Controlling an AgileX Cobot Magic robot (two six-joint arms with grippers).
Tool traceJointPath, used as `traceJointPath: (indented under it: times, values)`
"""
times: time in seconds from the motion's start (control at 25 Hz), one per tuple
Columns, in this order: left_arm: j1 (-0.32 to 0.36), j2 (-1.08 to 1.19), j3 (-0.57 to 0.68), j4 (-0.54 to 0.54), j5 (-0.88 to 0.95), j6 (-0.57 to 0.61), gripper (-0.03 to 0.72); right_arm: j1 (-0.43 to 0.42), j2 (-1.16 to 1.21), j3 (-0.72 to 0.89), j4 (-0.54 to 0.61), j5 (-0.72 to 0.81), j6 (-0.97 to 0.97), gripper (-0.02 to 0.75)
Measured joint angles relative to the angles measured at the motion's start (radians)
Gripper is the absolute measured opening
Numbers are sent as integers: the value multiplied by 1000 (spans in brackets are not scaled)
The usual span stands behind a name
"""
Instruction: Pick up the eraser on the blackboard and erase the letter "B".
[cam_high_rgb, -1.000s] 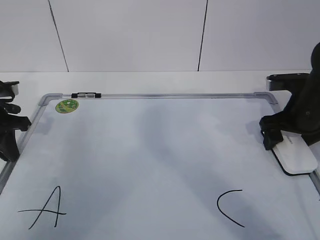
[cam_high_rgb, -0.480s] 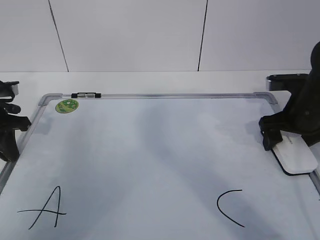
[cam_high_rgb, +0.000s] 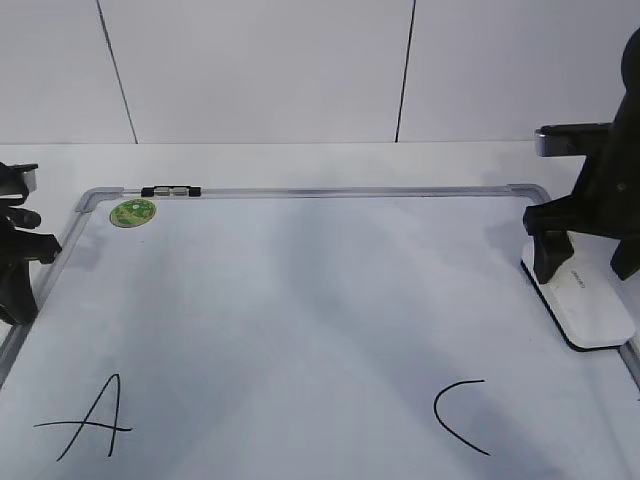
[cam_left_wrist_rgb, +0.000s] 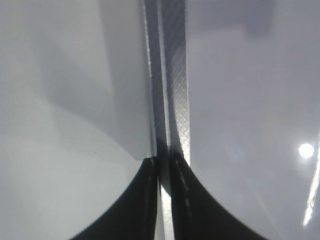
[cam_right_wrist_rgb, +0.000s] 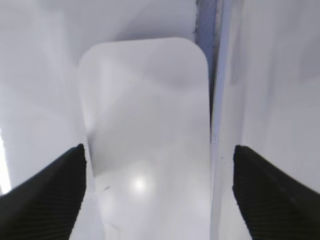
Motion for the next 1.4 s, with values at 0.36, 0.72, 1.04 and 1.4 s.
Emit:
traceJointPath:
  times: [0.36,0.72,1.04,1.4]
  values:
    - [0,0,0,0,10,0,45,0,0,-68,4,147,-2,706]
    - [0,0,0,6,38,0,45,0,-36,-90,6,185,-5,706]
    - [0,0,0,10,49,3,95,0,-131,-90,14,189,-7,706]
    - [0,0,-140,13,160,6,283,0,-219,-90,16,194,-7,706]
